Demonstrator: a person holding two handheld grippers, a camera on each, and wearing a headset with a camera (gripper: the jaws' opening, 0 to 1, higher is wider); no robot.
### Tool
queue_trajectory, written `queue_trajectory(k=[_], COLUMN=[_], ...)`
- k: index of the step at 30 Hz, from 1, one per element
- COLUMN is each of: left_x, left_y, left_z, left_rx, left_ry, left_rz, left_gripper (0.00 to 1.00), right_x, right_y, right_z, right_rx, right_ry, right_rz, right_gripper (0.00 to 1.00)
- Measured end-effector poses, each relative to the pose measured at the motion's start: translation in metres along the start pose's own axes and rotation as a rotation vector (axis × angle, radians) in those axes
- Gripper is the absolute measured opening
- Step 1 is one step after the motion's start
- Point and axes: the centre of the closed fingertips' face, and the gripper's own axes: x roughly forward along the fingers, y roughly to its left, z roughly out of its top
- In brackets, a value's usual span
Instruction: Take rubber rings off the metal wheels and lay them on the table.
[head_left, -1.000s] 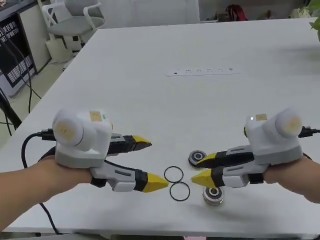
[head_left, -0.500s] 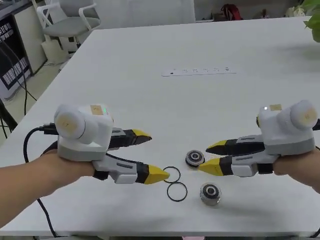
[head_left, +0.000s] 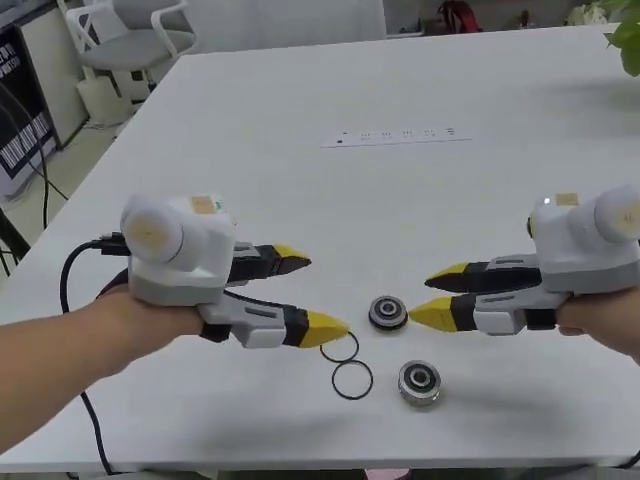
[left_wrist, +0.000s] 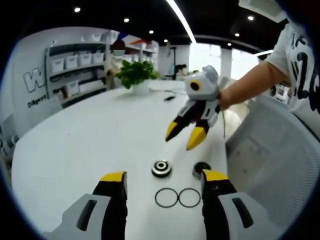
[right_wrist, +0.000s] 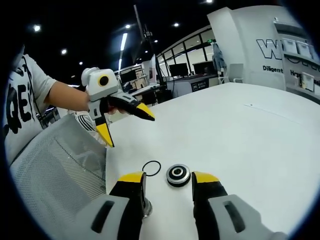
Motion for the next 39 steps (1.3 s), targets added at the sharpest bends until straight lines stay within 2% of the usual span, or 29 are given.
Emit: queue_trajectory(k=[12,39], left_x=[0.018,0.056], left_y=[-0.001,0.004], left_z=[0.004,-0.012], left_rx=[-0.013,-0.041], left_ry=[-0.012,0.011], left_rz=[-0.007,-0.039], left_gripper=[0.58,0.52], right_x=[0.004,0.019], right_y=[-0.009,-0.023], right_z=[-0.010,-0.031], right_rx=[-0.005,0.011], right_ry=[0.009,0.028], right_rz=[-0.010,0.010], right_gripper=[0.33,0.26])
